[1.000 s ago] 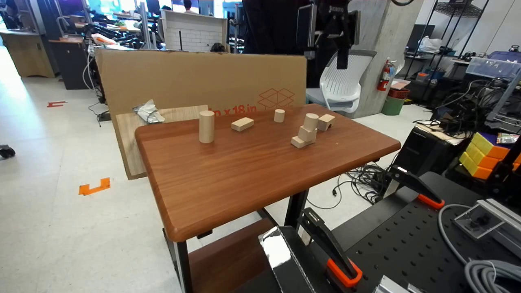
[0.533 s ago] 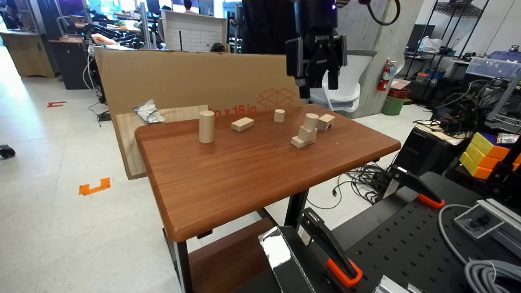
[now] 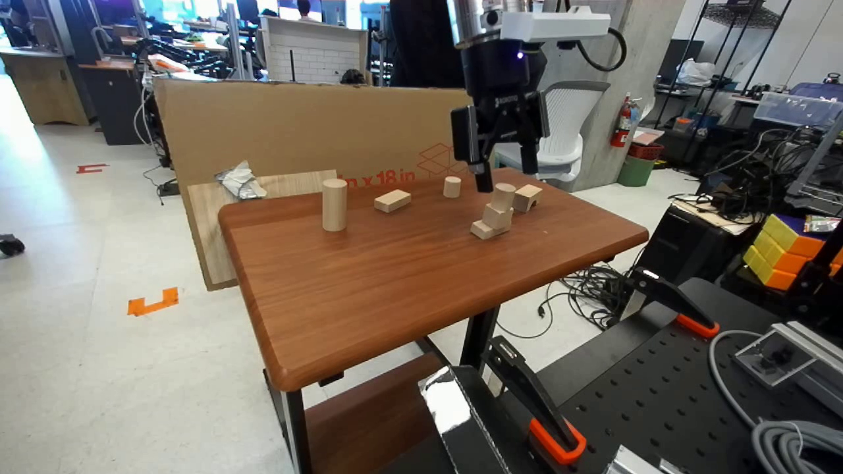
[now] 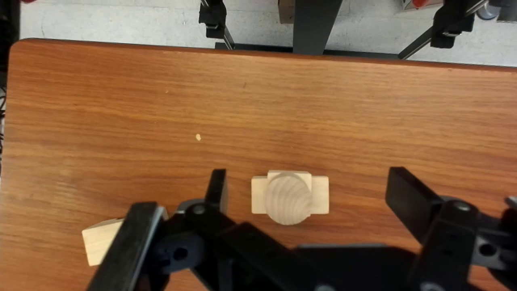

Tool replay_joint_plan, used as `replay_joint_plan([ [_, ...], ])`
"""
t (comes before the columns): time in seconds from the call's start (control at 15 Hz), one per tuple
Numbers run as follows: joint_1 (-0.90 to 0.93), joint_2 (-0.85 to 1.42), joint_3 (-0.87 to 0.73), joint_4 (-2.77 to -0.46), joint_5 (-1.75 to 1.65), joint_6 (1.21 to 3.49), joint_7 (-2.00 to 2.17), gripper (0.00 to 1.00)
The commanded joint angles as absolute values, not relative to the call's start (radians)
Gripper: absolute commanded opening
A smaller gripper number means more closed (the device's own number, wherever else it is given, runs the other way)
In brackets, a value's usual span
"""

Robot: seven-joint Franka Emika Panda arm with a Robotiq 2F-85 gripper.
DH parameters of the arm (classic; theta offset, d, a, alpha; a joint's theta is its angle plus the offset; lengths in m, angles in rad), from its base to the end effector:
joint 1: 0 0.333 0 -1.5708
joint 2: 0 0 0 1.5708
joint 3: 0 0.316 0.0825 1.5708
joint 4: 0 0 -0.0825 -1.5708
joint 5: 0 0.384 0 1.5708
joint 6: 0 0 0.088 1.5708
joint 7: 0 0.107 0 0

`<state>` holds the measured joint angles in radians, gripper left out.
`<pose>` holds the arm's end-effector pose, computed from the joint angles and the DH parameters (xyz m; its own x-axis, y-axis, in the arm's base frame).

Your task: Remove the cylindrical block from the pile and put it on the table

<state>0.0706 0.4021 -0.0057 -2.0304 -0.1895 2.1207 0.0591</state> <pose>0.5632 0.0281 0.2255 0.9469 0.1016 -0.3052 0.1511 -0.9781 0.1431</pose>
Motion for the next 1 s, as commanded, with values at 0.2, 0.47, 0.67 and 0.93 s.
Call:
replay_joint_plan([
  [0.2,0.081,0.465,-0.017,-1.971,-0.21,2.101,0.093,0.72],
  [0.47,0.078,0.469,-0.014,-1.961,-0.201,2.095,0.088,0.4],
  [0.67,0.068,0.448,-0.009,-1.966,-0.183,2.09,0.071,0.18],
  [0.93,0.061,0.419,-0.006,-1.977,-0.17,2.07,0.065,0.08],
])
